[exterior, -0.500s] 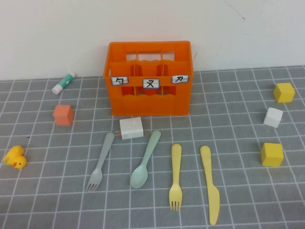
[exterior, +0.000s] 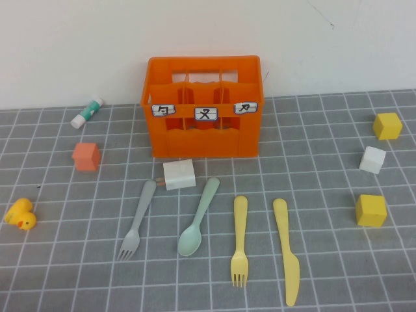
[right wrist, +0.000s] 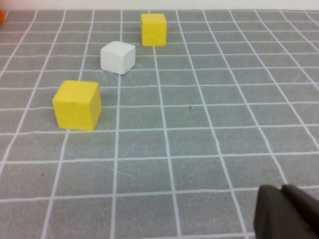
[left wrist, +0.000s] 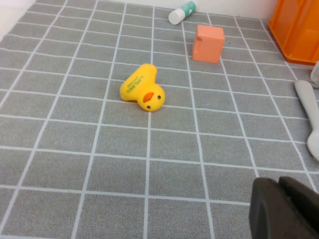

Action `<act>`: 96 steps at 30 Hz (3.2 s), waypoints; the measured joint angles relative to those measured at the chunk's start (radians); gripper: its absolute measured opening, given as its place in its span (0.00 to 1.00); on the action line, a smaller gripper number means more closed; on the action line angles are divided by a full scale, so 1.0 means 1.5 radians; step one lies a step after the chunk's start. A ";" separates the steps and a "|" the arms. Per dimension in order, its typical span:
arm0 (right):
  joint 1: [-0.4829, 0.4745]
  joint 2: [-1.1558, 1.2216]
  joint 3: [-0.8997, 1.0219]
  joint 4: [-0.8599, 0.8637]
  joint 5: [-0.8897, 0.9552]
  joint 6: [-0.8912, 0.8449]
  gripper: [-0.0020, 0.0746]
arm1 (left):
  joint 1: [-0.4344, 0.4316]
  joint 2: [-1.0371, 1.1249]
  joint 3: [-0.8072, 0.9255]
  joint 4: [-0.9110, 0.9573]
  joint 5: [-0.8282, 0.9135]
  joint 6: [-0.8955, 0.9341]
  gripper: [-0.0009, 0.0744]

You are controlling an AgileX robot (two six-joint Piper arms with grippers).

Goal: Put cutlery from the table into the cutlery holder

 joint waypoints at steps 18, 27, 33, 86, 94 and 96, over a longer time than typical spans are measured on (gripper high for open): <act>0.000 0.000 0.000 0.000 0.000 0.000 0.02 | 0.000 0.000 0.000 0.000 0.000 0.030 0.01; 0.000 0.000 0.000 0.000 0.000 0.000 0.02 | 0.000 0.000 0.000 0.000 0.000 0.032 0.01; 0.000 0.000 0.004 0.000 -0.062 0.000 0.02 | 0.000 0.000 0.004 0.001 -0.061 0.032 0.01; 0.000 0.000 0.002 -0.068 -0.012 -0.082 0.02 | 0.000 0.000 0.007 0.001 -0.093 0.032 0.01; 0.000 0.000 0.002 -0.068 -0.012 -0.082 0.02 | 0.000 0.000 0.007 0.001 -0.093 0.032 0.01; 0.000 0.000 0.002 -0.068 -0.012 -0.082 0.02 | 0.000 0.000 0.007 0.001 -0.091 0.032 0.01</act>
